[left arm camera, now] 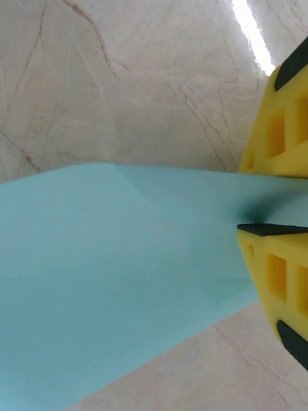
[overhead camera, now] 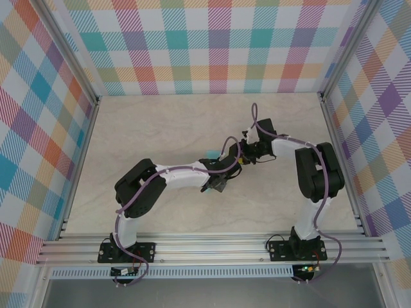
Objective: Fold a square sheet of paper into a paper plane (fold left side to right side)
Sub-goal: Fold the wing for the fifth time at the center of the table.
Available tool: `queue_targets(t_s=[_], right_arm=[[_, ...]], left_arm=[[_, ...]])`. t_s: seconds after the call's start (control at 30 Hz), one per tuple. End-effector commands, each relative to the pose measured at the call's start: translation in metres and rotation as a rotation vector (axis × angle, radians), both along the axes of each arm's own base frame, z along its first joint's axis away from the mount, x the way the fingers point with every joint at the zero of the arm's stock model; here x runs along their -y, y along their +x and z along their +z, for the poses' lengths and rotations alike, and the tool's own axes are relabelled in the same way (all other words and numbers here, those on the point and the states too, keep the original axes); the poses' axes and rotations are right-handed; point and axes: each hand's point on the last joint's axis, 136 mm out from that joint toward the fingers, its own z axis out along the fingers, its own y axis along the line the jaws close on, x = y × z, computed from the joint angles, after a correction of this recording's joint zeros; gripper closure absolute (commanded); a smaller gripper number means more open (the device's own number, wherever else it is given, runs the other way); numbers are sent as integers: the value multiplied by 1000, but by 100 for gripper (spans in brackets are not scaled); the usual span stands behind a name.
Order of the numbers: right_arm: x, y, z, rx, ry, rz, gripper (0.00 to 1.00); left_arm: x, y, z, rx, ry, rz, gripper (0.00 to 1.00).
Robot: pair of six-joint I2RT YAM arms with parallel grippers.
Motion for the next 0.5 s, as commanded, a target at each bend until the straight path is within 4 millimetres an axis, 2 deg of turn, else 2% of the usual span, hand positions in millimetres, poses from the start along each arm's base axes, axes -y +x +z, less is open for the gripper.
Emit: queue_targets(t_s=[0.0,0.17,0.33,0.47], right_arm=[[20,-8,4,25,-40,-17,66],[32,-20,2,38,-64,-21,63],[27,-31,1,34,-3,-7,62],[20,-37,-2,24,40,-1,58]], left_arm=[[-5,3,10,-25,-108,60,79],[-12,7,19,-51,-243,113,80],[-6,12,34,-84,-420,136,82],[-7,14,32,-146,-553,176,86]])
